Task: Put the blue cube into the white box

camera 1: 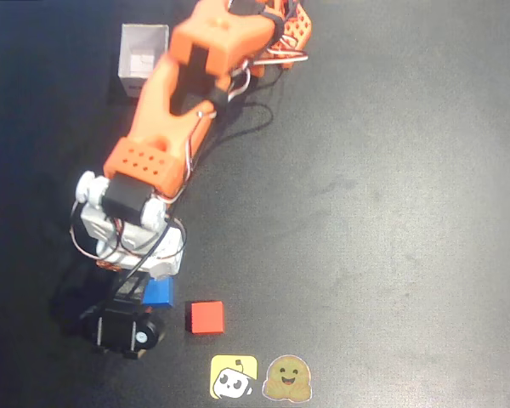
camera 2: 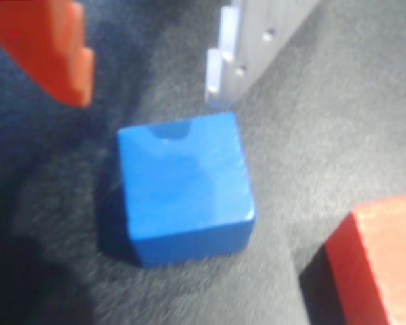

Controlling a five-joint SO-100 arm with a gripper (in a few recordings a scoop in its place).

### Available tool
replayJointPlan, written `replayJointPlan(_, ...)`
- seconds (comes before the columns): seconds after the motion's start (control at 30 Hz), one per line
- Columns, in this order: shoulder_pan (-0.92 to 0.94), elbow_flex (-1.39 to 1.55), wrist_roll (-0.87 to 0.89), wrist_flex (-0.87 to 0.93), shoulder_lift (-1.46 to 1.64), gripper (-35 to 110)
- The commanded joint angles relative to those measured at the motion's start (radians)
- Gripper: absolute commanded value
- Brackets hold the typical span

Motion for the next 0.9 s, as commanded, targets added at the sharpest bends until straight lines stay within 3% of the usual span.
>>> replayJointPlan(0.0,-0.014,-0.144,-0.052,0.044,-0.018,13)
replayJointPlan(0.2,-0.028,-0.442,-0.146,0.110,-0.192,16)
replayJointPlan(0.87,-0.075,-0.356,-0.130,0.110,-0.225,16)
